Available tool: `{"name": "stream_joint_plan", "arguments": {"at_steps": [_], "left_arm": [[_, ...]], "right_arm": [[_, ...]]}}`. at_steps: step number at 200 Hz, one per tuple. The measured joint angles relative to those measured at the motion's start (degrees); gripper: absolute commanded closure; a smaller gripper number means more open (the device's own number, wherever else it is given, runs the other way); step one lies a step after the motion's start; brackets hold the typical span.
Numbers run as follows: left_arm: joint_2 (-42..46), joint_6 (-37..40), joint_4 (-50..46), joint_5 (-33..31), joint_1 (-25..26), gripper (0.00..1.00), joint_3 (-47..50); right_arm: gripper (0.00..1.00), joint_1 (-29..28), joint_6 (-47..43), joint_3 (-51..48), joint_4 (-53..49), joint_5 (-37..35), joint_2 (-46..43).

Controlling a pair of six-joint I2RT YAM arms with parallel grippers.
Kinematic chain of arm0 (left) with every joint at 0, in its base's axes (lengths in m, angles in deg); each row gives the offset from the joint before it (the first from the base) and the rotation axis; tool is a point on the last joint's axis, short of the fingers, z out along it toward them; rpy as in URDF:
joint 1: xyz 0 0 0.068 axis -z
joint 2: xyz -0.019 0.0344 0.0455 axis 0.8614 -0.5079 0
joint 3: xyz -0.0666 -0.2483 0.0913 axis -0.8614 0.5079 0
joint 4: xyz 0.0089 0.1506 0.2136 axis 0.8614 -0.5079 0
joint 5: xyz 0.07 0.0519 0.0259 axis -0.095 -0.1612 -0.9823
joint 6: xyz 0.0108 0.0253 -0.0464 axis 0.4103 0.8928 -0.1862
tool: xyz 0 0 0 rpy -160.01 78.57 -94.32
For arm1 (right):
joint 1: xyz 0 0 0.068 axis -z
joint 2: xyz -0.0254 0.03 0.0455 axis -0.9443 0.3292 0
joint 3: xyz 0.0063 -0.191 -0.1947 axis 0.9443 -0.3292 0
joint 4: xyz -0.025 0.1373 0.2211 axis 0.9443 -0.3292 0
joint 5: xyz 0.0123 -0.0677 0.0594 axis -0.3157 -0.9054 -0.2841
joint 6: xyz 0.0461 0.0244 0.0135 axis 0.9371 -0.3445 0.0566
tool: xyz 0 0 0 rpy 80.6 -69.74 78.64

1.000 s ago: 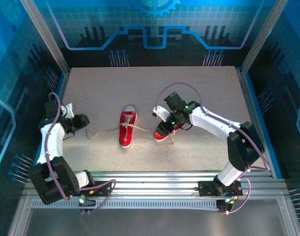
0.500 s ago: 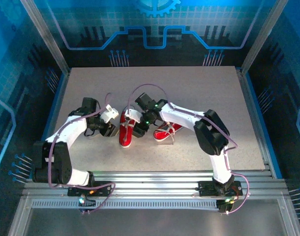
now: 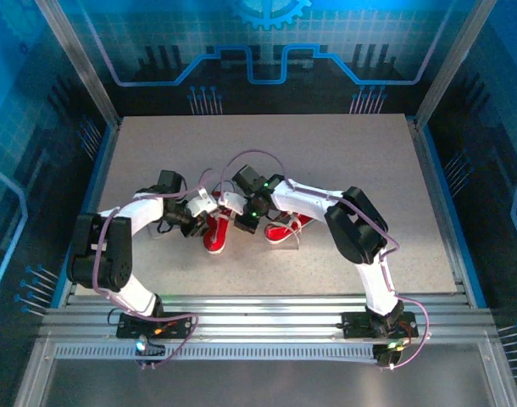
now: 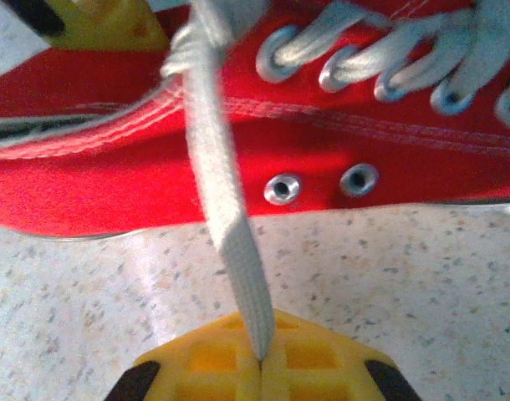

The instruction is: Tie the shoes

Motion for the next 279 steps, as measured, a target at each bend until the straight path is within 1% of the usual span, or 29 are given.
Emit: {"name": "stream_joint_plan", "arguments": {"at_steps": [31,50,71,94,97,103,106,110,121,144,163,183,203,236,266,279], "left_arm": [[1.25,1.31,2.32,-0.98,-0.15,1.0,-0.11],[3.58,1.49,3.17,-1.27,-0.63,1.0,0.76],[6.54,1.81,3.3,-1.68,-1.42,1.0,1.9],[7.23,1.97,3.3,-1.77,-1.51,1.0,2.14],[7.23,1.95,3.28,-1.79,-1.51,0.93,2.14],[7.23,1.95,3.28,-1.84,-1.51,0.75,2.19],[7.23,2.1,3.3,-1.88,-1.51,0.7,2.23],[7.23,2.08,3.43,-2.03,-1.46,0.67,2.29],[7.23,1.88,3.74,-2.29,-1.4,0.66,2.89],[7.23,0.72,2.82,-3.17,-1.16,0.71,3.69],[6.19,-4.04,0.33,-4.39,0.2,0.78,2.21],[0.55,-10.54,-3.96,-5.09,3.04,0.84,-3.61],[-4.22,-17.29,-6.78,-5.44,4.87,0.84,-8.35],[-5.73,-28.76,-6.75,-3.72,7.06,0.86,-10.4],[-7.91,-38.58,-2.29,-1.77,8.11,0.88,-12.79],[-8.0,-41.51,-0.35,-1.16,8.66,0.86,-12.85]], "right_arm": [[1.0,0.55,0.87,-6.34,3.48,-2.14,-2.45],[1.0,1.03,1.44,-9.31,4.61,-2.82,-4.87],[1.0,1.38,2.03,-10.19,5.6,-3.26,-6.93],[1.0,1.53,2.8,-9.57,5.77,-2.58,-7.02],[1.0,1.55,2.86,-9.35,5.66,-2.49,-6.84],[1.0,1.55,2.97,-8.52,5.31,-2.14,-6.25],[1.0,1.55,3.1,-8.02,5.09,-1.86,-5.75],[1.0,1.55,3.15,-7.3,4.92,-1.66,-5.22],[1.0,1.53,3.52,-4.98,4.2,-0.83,-3.17],[1.0,1.81,4.17,-1.38,1.31,0.42,-0.85],[1.0,1.88,4.85,0.9,-0.57,0.48,0.61],[1.0,2.43,5.92,3.34,-2.64,1.16,2.01],[1.0,3.28,7.32,6.19,-5.01,2.71,3.65],[1.0,5.57,6.82,11.47,-7.39,5.03,7.04],[1.0,8.31,5.84,15.78,-6.27,5.4,9.66],[1.0,9.22,5.6,16.72,-5.53,5.31,10.23]]}}
